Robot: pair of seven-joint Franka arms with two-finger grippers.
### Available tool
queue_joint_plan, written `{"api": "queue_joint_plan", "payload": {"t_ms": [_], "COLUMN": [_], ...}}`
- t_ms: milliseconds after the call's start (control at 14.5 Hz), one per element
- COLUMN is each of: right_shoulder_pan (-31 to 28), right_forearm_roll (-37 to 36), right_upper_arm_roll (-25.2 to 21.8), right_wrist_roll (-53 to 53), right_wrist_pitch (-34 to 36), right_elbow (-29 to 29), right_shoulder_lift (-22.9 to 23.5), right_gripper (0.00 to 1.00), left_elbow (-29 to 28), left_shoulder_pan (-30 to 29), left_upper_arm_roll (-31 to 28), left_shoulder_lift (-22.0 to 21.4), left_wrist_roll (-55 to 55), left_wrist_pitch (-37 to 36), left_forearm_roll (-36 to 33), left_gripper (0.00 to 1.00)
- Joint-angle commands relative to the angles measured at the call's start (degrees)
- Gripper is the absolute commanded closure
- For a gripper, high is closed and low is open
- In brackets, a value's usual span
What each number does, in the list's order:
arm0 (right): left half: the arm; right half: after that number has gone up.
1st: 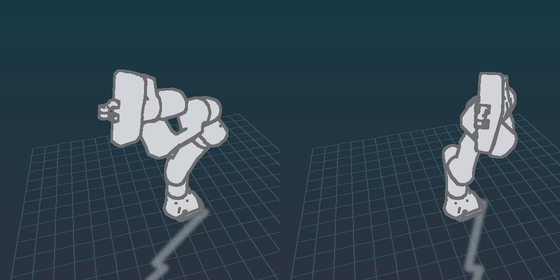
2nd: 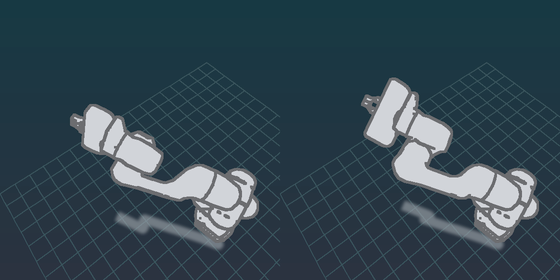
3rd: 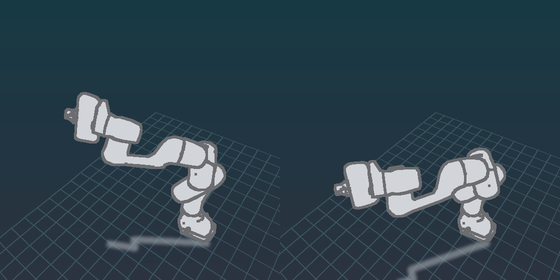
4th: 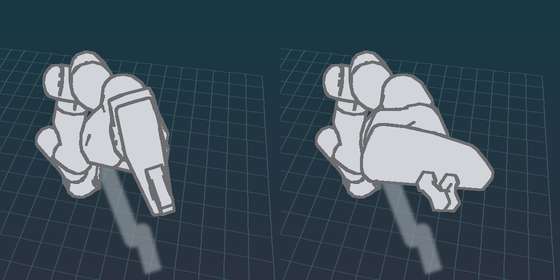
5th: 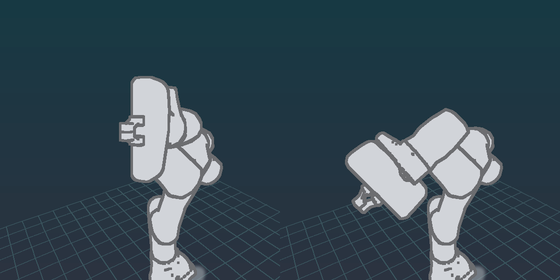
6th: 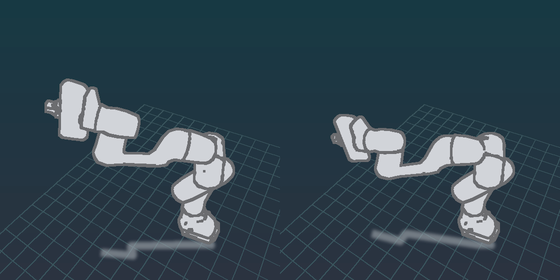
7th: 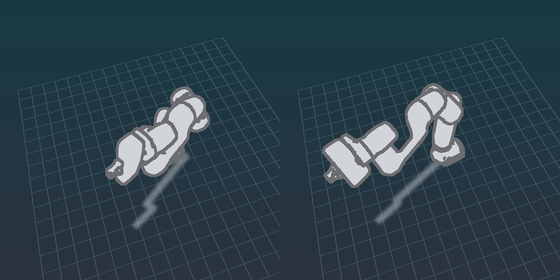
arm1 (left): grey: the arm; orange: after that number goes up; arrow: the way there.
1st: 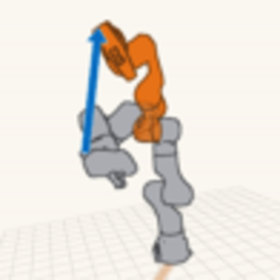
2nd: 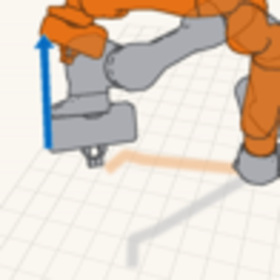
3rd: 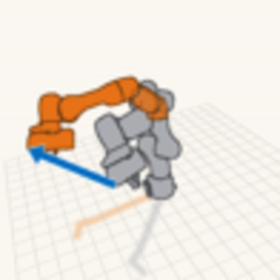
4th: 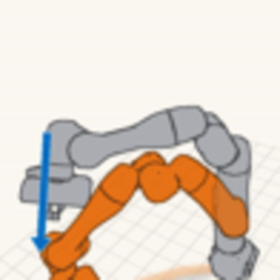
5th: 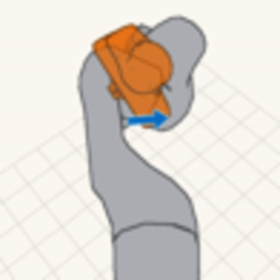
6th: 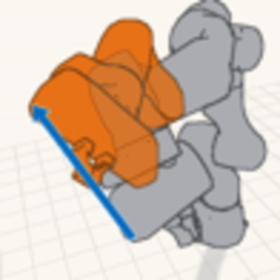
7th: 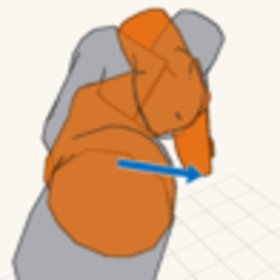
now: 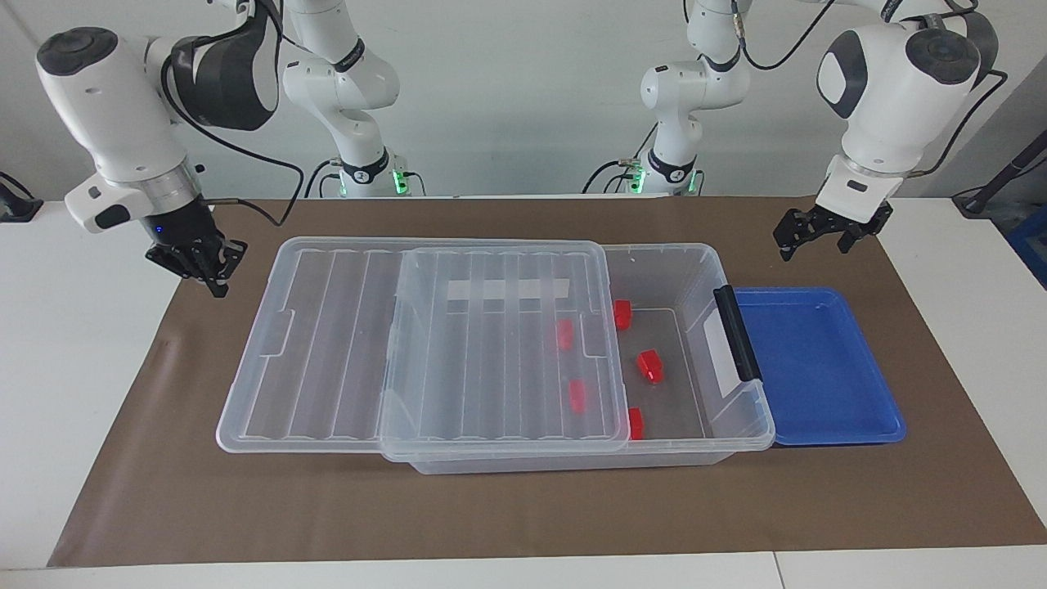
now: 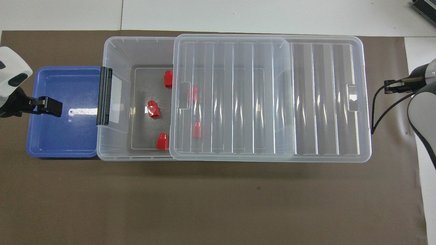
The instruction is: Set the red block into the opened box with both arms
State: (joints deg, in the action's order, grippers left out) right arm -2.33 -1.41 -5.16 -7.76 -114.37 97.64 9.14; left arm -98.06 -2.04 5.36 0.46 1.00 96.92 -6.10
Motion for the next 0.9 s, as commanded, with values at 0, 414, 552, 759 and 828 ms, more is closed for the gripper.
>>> {"api": "queue_joint_plan", "payload": {"t_ms": [0, 414, 552, 759, 828], "right_shoulder_pan": [-0.7, 0.8, 1.8, 3.5, 4.0], "right_forearm_roll": [1.0, 5.1, 5.9, 8.1, 8.1], "right_upper_arm_roll": [0.4, 0.5, 0.5, 0.5, 0.5], "right_wrist_roll": [-1.9, -1.6, -1.3, -0.5, 0.3], "right_wrist_pitch": [-3.6, -4.7, -4.7, -4.7, -4.7], "right_elbow": [-0.1, 0.1, 0.2, 0.3, 0.3], "right_shoulder_lift": [2.8, 4.1, 4.1, 4.4, 4.4], "right_gripper": [1.00, 1.00, 1.00, 1.00, 1.00], "left_elbow": [-0.9, 0.4, 0.5, -1.8, -2.3], "left_shoulder_pan": [-0.4, 0.1, 0.2, 0.3, 0.1], "left_upper_arm_roll": [0.4, 0.9, 1.2, 1.1, 0.9], "left_shoulder_lift": [-1.3, -2.0, -2.6, -3.9, -4.1], "left_wrist_roll": [-1.4, -1.4, -1.3, -1.3, -1.2], "left_wrist_pitch": [-0.6, -2.7, -3.3, -0.7, 0.3], "left_forearm_roll": [0.9, 1.0, 1.0, 2.6, 4.1], "left_gripper": [0.00, 0.00, 0.00, 0.00, 0.00]}}
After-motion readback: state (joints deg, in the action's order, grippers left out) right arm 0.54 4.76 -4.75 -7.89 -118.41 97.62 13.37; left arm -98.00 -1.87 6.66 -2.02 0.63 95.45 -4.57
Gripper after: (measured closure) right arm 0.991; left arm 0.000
